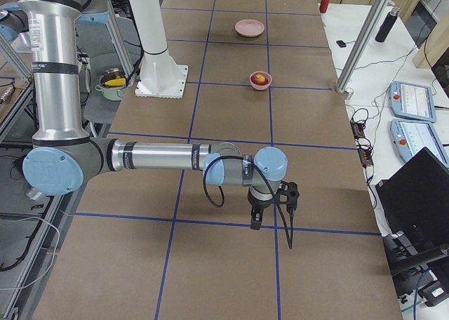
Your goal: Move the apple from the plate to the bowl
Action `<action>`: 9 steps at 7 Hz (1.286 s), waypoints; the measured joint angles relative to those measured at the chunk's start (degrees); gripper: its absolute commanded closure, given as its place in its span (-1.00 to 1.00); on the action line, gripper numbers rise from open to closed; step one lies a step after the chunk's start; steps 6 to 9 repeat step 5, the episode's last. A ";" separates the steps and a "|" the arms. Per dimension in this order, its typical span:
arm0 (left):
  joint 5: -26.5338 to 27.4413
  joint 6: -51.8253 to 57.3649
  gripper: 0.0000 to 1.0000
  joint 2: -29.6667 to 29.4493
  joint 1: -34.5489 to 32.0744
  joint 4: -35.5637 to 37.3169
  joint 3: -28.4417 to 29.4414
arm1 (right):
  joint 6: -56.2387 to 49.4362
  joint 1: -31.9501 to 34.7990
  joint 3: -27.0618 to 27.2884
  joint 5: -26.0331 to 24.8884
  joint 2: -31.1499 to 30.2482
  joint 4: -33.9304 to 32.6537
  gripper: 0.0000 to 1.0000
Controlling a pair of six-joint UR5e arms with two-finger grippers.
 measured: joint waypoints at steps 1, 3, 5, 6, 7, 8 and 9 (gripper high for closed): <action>0.04 0.01 -0.98 0.00 0.02 0.04 0.00 | -0.03 0.11 0.04 0.00 -0.02 0.00 -1.00; 0.06 0.01 -0.98 0.01 0.04 0.03 0.03 | -0.02 0.30 0.08 0.00 -0.02 0.04 -1.00; 0.09 0.03 -0.98 0.01 0.04 0.00 0.13 | -0.05 0.42 0.14 0.00 -0.05 0.05 -1.00; 0.09 0.03 -0.98 0.01 0.04 0.00 0.13 | -0.05 0.42 0.14 0.00 -0.05 0.05 -1.00; 0.09 0.03 -0.98 0.01 0.04 0.00 0.13 | -0.05 0.42 0.14 0.00 -0.05 0.05 -1.00; 0.09 0.03 -0.98 0.01 0.04 0.00 0.13 | -0.05 0.42 0.14 0.00 -0.05 0.05 -1.00; 0.09 0.03 -0.98 0.01 0.04 0.00 0.13 | -0.05 0.42 0.14 0.00 -0.05 0.05 -1.00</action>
